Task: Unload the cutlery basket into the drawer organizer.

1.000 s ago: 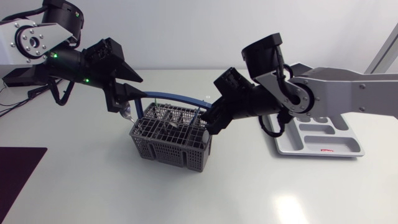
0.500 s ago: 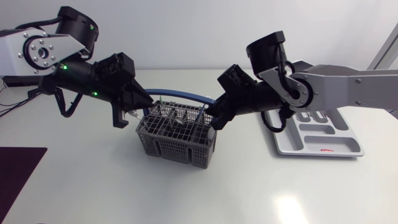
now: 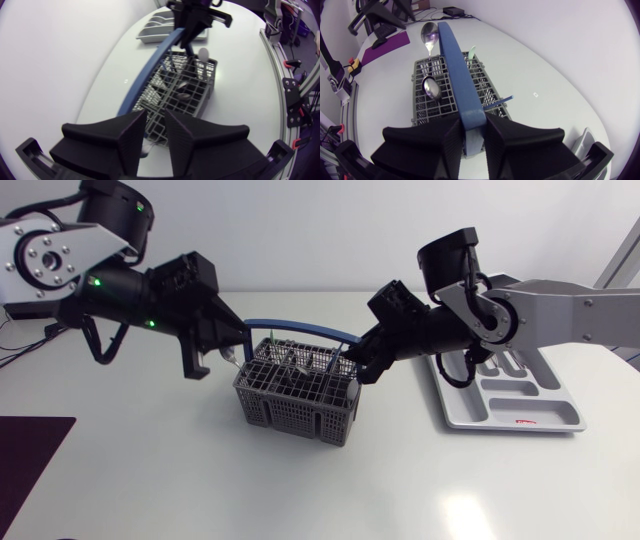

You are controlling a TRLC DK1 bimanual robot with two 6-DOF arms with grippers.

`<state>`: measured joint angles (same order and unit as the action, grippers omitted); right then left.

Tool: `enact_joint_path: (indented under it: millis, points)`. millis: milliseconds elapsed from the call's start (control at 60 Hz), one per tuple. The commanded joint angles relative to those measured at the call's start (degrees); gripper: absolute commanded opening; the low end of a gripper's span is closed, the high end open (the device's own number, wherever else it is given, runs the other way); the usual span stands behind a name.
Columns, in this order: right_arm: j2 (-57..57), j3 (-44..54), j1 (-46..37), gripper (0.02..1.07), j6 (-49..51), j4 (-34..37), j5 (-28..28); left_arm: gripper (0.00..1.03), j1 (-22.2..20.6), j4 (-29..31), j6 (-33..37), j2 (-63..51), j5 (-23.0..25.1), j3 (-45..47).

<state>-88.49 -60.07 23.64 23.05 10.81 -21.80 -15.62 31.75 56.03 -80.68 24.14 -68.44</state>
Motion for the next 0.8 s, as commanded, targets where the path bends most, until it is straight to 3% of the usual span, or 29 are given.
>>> enact_joint_path:
  millis: [0, 67, 150, 300, 500, 783]
  points:
    - [0.16, 0.13, -0.44, 0.25, 1.91, 1.94, 0.18, 0.55, 2.35, -0.72, -1.36, -3.16, -0.06, -4.59]
    - [0.16, -0.04, -0.44, 0.4, 1.74, 2.02, 0.27, 0.63, 3.4, -0.72, -1.01, -5.62, -0.06, -6.44]
    - [0.42, -0.04, -0.26, 0.68, 1.47, 2.2, 0.44, 0.65, 3.75, -0.72, -0.66, -8.52, 0.03, -8.46]
    - [2.18, 0.84, -0.08, 0.94, 0.59, 2.46, 0.71, 0.65, 3.93, -2.13, -0.31, -12.83, 0.03, -10.04]
    - [2.88, 2.68, 0.09, 0.95, 0.59, 1.85, 2.55, 0.62, 5.51, -1.69, 0.4, -15.91, 1.17, -11.18]
    - [0.33, 0.66, -2.98, 0.95, 1.12, 0.09, 3.87, 0.57, 3.66, 0.68, 2.77, -11.95, 2.23, -6.44]
